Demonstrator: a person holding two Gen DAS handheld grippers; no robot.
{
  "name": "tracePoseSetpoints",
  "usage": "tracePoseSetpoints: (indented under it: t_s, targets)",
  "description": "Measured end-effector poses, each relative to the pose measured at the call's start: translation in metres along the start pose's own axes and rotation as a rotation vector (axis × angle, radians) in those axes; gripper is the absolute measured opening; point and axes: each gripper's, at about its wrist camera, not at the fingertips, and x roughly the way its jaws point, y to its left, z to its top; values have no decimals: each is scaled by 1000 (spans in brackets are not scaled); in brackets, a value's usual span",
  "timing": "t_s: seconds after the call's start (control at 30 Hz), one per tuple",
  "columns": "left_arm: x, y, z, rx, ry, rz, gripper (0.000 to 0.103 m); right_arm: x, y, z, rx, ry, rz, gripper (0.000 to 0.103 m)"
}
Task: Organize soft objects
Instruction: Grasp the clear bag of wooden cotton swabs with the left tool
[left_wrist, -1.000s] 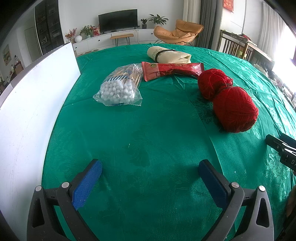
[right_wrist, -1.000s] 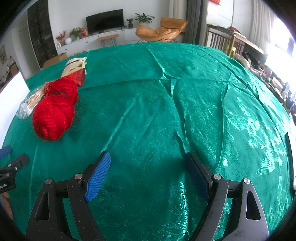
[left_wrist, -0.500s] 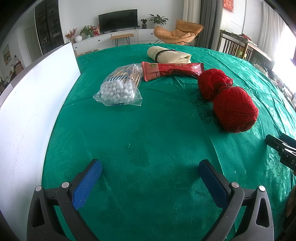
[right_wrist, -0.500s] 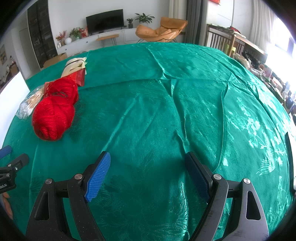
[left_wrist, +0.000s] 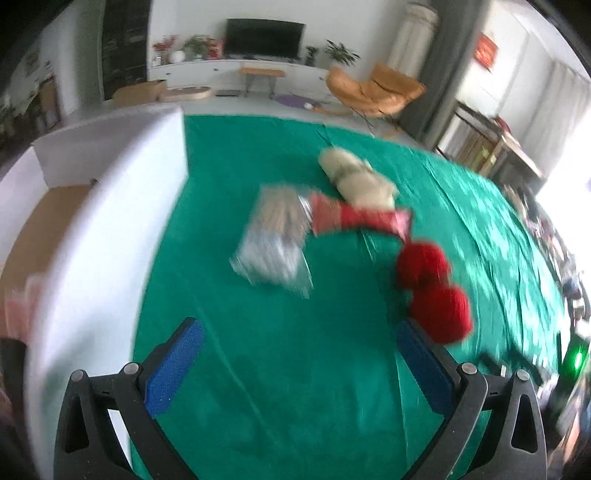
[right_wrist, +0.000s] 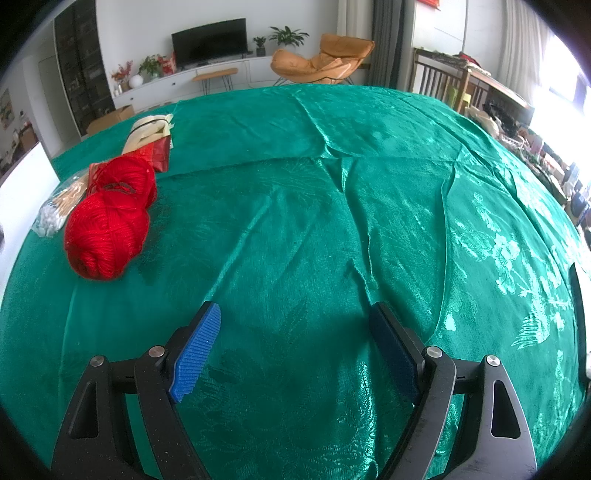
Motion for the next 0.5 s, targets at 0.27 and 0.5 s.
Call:
tracePoseSetpoints:
  t_s: [0.27, 0.5]
  targets:
    - [86, -6, 63, 67, 146, 73, 103, 0, 1, 0, 1, 0, 3, 85]
    - [144, -14, 68, 171, 243, 113, 102, 0, 1, -1, 0, 1, 4, 86]
